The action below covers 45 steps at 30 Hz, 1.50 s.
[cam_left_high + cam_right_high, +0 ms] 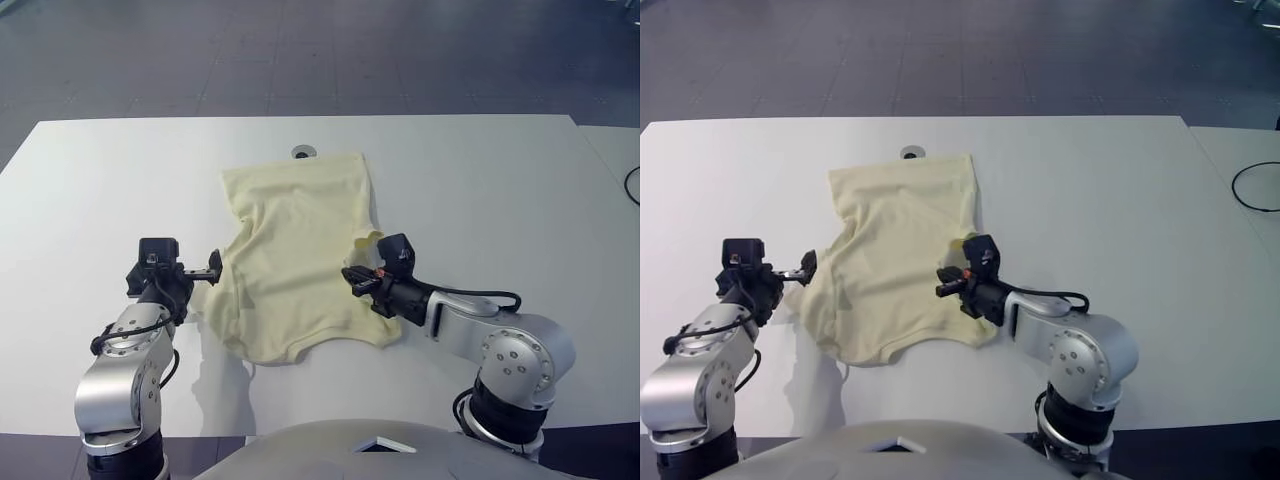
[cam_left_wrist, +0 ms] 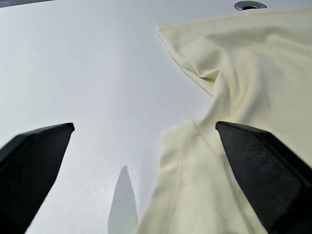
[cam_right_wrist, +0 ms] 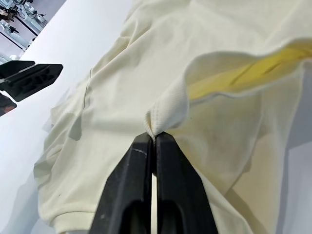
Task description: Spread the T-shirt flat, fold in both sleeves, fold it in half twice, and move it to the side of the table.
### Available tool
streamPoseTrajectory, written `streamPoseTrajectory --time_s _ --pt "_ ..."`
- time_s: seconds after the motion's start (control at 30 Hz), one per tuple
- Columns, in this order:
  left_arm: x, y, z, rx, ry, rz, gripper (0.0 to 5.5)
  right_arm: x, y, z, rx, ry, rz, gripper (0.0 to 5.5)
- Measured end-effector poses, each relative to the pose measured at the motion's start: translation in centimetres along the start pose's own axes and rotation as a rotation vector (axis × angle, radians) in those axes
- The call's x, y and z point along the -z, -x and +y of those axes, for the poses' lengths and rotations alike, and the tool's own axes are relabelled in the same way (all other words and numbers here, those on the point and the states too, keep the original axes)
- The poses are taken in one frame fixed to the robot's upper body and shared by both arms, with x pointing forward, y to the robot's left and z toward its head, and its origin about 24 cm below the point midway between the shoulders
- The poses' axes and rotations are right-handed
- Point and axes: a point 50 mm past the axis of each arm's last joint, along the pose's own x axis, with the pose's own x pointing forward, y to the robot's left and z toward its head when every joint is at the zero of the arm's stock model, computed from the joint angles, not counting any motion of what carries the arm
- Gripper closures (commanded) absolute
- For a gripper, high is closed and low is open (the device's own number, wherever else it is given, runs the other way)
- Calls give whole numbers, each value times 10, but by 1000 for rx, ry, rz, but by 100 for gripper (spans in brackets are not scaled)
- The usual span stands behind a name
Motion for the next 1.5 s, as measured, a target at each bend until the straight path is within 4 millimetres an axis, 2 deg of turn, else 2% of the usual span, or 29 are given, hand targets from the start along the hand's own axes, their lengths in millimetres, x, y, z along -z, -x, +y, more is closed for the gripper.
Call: streamPoseTrajectory --time_s 0.2,0.33,0.53,0.63,0.77,0.83,0.9,1.0,1.1,1.5 --pt "-4 -3 -2 9 1 -9 10 -1 -13 3 29 14 1 424" --pt "-4 -3 -1 11 2 0 10 -4 -12 2 35 1 -14 355" --pt "-5 -1 9 5 -2 13 10 -7 3 -9 51 -55 -57 243" --pt "-6 -2 13 52 35 44 10 -14 15 -17 110 -71 -132 189" --pt "-2 -6 16 137 133 122 10 -25 34 -32 220 -102 -250 119" --pt "8 -7 21 174 257 216 10 -38 46 -42 296 -136 -366 90" --pt "17 -5 23 185 340 280 10 -43 50 -42 312 -135 -404 56" --pt "19 0 28 200 410 313 10 -44 53 -42 336 -130 -420 11" --pt "22 7 31 224 447 327 10 -44 55 -41 347 -124 -428 11" --pt "31 20 32 311 456 380 218 -42 59 -42 387 -128 -439 10"
